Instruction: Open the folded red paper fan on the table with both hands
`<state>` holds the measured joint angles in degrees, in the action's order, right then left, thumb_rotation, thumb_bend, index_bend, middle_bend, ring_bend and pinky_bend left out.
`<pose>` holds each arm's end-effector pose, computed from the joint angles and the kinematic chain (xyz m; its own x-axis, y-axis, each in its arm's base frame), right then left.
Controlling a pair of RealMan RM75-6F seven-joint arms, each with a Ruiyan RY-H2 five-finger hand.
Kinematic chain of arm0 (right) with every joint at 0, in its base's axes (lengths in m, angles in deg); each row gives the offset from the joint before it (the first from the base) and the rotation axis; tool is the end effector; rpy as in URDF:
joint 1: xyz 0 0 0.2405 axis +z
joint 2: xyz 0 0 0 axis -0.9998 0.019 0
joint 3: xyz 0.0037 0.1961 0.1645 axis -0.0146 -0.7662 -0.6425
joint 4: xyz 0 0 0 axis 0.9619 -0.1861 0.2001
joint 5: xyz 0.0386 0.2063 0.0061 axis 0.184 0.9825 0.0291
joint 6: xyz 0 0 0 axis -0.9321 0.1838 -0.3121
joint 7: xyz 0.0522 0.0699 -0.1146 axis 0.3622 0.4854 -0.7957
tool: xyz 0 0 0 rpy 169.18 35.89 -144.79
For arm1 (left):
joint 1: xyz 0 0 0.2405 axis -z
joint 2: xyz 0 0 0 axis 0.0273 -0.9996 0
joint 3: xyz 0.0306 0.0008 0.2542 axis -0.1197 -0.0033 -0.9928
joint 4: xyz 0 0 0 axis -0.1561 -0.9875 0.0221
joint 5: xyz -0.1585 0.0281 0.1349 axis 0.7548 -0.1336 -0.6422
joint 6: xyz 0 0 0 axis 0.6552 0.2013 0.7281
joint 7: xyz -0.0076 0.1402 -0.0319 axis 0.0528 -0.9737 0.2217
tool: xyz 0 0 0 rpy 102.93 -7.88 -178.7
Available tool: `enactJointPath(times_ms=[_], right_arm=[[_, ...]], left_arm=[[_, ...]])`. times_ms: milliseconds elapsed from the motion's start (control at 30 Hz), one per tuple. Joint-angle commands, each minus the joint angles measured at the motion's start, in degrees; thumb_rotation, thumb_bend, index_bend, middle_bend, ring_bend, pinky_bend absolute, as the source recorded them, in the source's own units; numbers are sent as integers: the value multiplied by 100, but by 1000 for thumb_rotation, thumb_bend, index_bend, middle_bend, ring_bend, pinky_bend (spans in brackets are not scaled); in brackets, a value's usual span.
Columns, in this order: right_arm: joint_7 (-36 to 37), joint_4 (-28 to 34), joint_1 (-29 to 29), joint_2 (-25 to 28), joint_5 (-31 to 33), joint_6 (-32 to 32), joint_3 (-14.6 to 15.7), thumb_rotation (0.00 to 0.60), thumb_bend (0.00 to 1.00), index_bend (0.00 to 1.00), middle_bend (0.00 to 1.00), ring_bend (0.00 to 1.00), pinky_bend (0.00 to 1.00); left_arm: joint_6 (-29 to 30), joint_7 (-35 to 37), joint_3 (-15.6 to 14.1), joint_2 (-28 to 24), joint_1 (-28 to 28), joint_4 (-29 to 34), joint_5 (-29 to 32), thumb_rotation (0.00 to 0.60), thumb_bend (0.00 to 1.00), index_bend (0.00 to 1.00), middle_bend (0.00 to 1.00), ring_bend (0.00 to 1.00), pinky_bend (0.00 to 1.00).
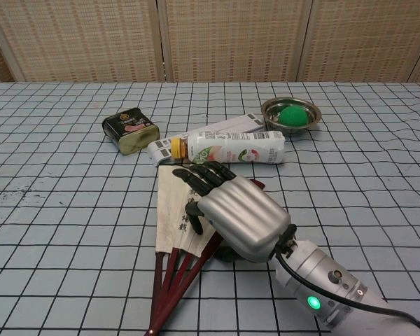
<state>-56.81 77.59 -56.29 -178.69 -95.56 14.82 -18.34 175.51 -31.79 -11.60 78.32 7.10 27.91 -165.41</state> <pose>-0.1181 -0.2473 -0.1645 0.4897 0.0645 0.8695 -0.6336 -0.6588 0.4057 -0.3119 0.1709 0.1189 0.3807 0.0323 0.9241 0.9191 -0.1230 -0.3744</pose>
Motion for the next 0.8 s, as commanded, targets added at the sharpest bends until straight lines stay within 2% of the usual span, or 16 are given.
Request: enactJointPath(times_ms=[33, 100, 233, 333, 400, 533, 600, 700, 800], right_arm=[[174, -137, 99, -45, -61, 219, 51, 600, 378, 663, 98, 0, 0], [294, -146, 136, -2, -114, 370, 105, 600, 539, 713, 132, 0, 0], [342, 174, 191, 200, -170, 601, 140, 600, 677, 754, 155, 0, 0], [212, 762, 262, 497, -200, 700, 108, 600, 704, 761, 155, 0, 0], [70, 1362, 319, 774, -186, 678, 46, 600, 704, 766, 155, 0, 0], [-398, 2780, 421, 1404, -23, 418, -177, 600, 703, 776, 155, 0, 0], [-669, 3356, 455, 1669, 95, 268, -316, 600, 703, 776, 155, 0, 0], [-1107, 4186, 493, 1999, 326, 60, -568, 600, 703, 777, 155, 0, 0], [-1461, 4855, 534, 2183, 650, -203, -788, 600, 703, 779, 155, 0, 0]], left_arm=[[12, 6, 0, -3, -7, -7, -4, 600, 442, 0, 0, 0, 21], [-11, 12, 10, 2, 2, -27, 14, 600, 445, 0, 0, 0, 21], [-65, 4, 32, 11, 27, -21, 53, 600, 458, 0, 0, 0, 21], [-119, 78, 39, 15, 53, -1, 73, 600, 498, 0, 0, 0, 21], [-218, 244, 45, 24, 93, -5, 119, 600, 516, 30, 0, 0, 21], [-549, 1030, 30, 47, 227, -100, 210, 600, 516, 195, 0, 0, 21], [-642, 1469, 11, 114, 285, -191, 179, 600, 516, 240, 0, 0, 21], [-681, 2351, -79, 426, 368, -530, -27, 600, 491, 202, 0, 0, 18], [-980, 3245, -171, 673, 538, -660, -91, 600, 461, 72, 0, 0, 7]])
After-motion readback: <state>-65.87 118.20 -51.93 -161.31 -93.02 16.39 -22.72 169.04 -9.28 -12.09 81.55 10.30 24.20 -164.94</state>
